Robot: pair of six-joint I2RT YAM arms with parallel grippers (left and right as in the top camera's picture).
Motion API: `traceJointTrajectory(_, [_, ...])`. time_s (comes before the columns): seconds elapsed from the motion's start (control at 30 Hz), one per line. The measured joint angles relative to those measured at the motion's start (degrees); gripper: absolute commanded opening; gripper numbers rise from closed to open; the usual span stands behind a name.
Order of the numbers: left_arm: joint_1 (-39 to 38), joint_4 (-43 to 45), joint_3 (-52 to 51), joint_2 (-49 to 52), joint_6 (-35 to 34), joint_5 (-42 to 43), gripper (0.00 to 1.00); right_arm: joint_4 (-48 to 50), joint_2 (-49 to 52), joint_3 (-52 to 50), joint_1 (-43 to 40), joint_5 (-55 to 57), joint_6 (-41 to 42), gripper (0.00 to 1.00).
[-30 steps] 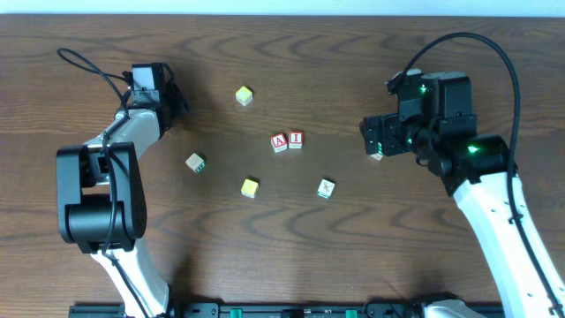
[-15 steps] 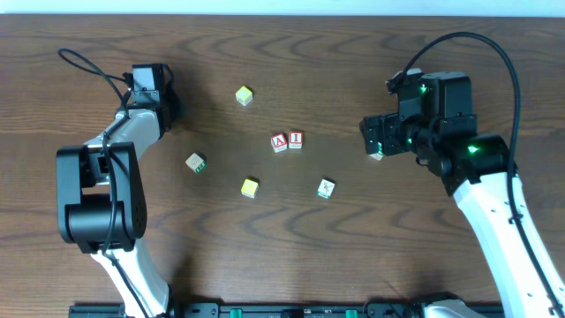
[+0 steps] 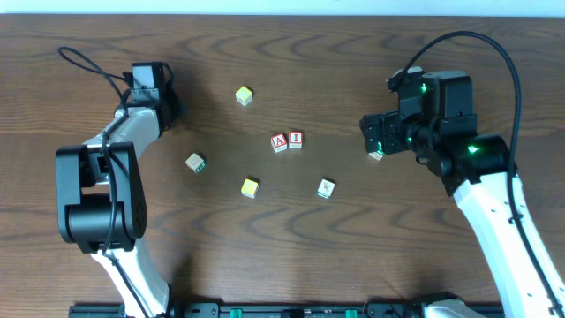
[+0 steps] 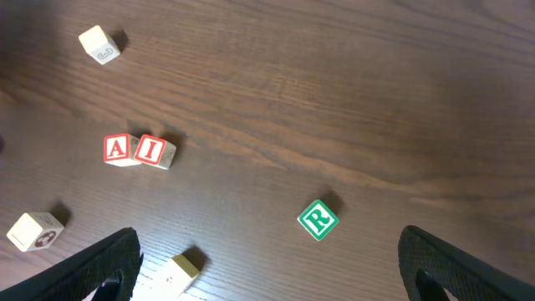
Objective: Spell out Ai2
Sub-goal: 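Lift the blue 2 block and carry it toward the I block, then lower the blue 2 block right of the I block and release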
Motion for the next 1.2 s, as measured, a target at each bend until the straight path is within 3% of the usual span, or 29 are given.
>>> traceJointTrajectory(0.1, [-0.04,-6.27,4.85,0.0,2.21,-0.02,0.06,0.63,0.0,0.0,0.0,0.0,0.0,0.97])
traceJointTrajectory(0.23, [-1.18,-17.99,14.78,-0.07,3.89,-0.07,0.05,1.64,0.0,0.0,-0.07,0.42,0.0,0.96])
traceJointTrajectory(0.4, [-6.4,-25.66,21.51,-0.94,4.52,-0.46,0.06,0.17,-0.57,0.85,-2.82,0.94,0.02,0.96])
traceJointTrajectory(0.83, [-40.5,-23.1,22.12,-2.19,-0.96,-3.32,0.06,-3.89,-18.73,4.63,-13.57,1.75,0.02,0.96])
traceJointTrajectory(1.2, [-47.54,-22.95,22.12,4.39,-8.44,-1.33,0.06,-3.82,-20.76,4.63,-13.75,1.44,0.55,0.97])
